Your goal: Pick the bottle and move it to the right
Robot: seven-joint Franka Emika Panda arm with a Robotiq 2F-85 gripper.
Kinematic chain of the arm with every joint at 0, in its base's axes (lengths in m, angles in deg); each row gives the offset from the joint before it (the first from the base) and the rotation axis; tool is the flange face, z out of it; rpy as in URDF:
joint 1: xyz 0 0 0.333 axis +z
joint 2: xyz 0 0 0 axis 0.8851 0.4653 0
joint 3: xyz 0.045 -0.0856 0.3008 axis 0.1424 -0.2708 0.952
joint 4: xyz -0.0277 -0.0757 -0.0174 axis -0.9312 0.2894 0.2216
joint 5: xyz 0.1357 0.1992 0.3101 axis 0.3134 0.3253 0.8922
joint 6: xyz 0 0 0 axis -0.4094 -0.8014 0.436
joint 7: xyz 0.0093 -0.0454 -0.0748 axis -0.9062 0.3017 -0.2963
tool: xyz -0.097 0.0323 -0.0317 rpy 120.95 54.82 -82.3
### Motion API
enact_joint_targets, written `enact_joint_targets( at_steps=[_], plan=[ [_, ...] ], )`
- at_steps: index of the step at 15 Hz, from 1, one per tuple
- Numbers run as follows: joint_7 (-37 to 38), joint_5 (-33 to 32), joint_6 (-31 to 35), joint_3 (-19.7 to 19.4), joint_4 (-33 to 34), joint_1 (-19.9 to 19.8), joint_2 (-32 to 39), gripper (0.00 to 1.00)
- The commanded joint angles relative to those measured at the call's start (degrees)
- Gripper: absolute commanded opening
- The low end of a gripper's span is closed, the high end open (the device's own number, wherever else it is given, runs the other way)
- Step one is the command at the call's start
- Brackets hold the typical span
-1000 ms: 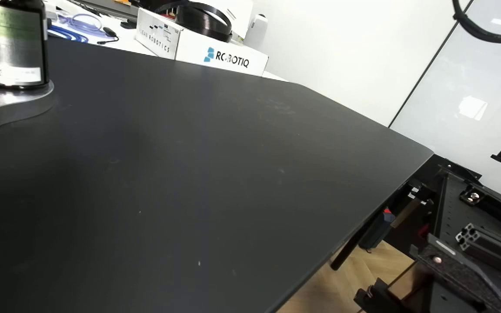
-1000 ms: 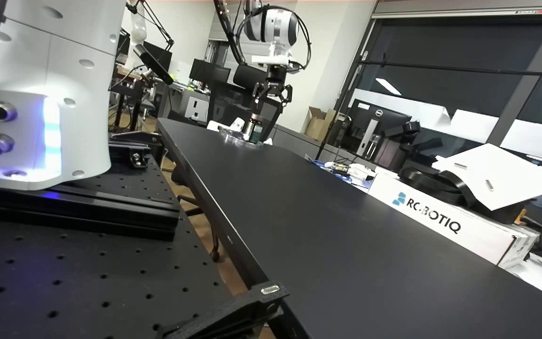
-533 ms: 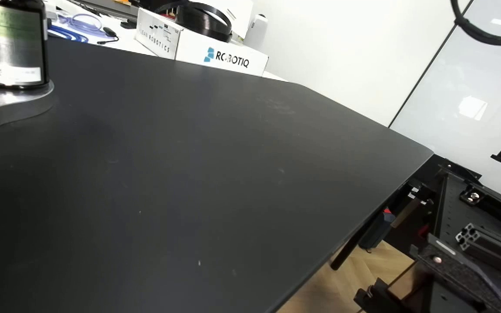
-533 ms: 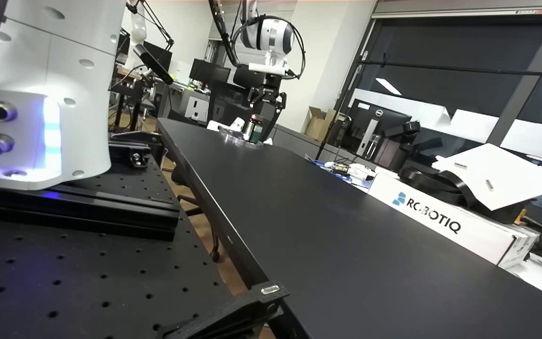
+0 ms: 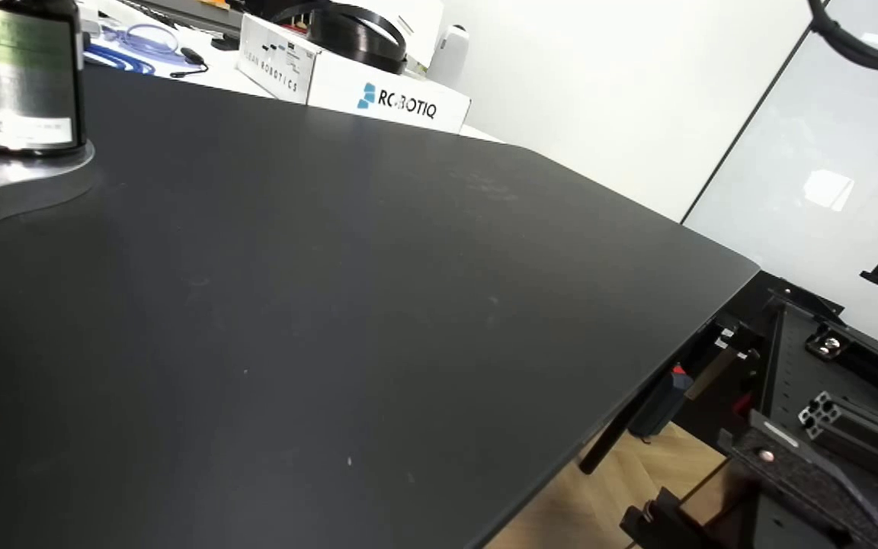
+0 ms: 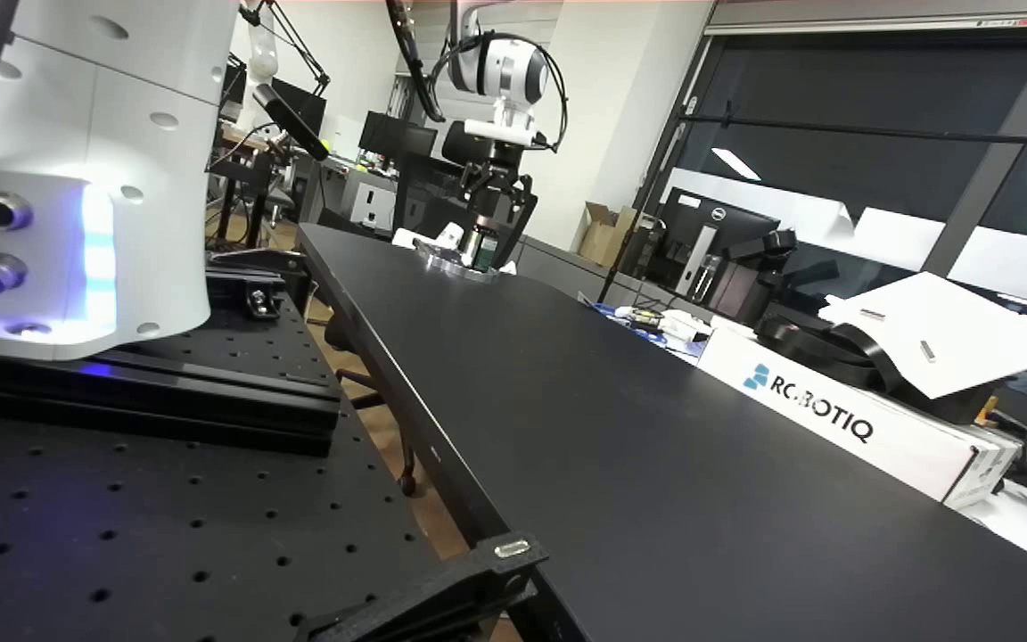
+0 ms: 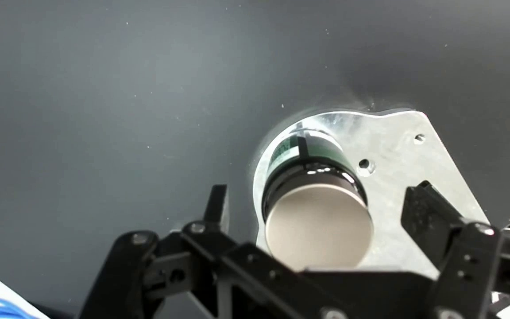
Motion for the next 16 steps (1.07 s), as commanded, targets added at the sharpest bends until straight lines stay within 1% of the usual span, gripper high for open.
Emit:
enact_joint_targets(
  at_steps=[1,3,6,7,8,11,12,13,14,16],
  plan=[
    [-0.9,0.5,-0.3,0.2,4.4,-0.2,2.5,1.0],
    [-0.9,0.7,0.5,0.3,4.7,-0.5,3.0,1.0],
    [-1.6,1.0,3.4,0.7,4.9,-1.1,3.8,1.0],
    [-1.7,1.4,4.6,1.0,4.9,-1.4,4.1,0.75],
    [-2.1,1.8,5.4,1.2,4.9,-1.5,4.3,0.74],
    [-2.7,3.6,6.4,1.5,4.6,-2.1,4.4,0.53],
    [-2.6,4.5,5.5,1.7,4.4,-2.5,4.1,0.45],
    [-1.9,5.3,3.9,1.7,4.2,-2.7,3.5,0.39],
    [-1.7,5.7,3.5,1.7,3.5,-2.9,2.7,0.34],
    [-0.9,5.8,3.3,1.1,1.6,-3.1,0.7,0.34]
  ],
)
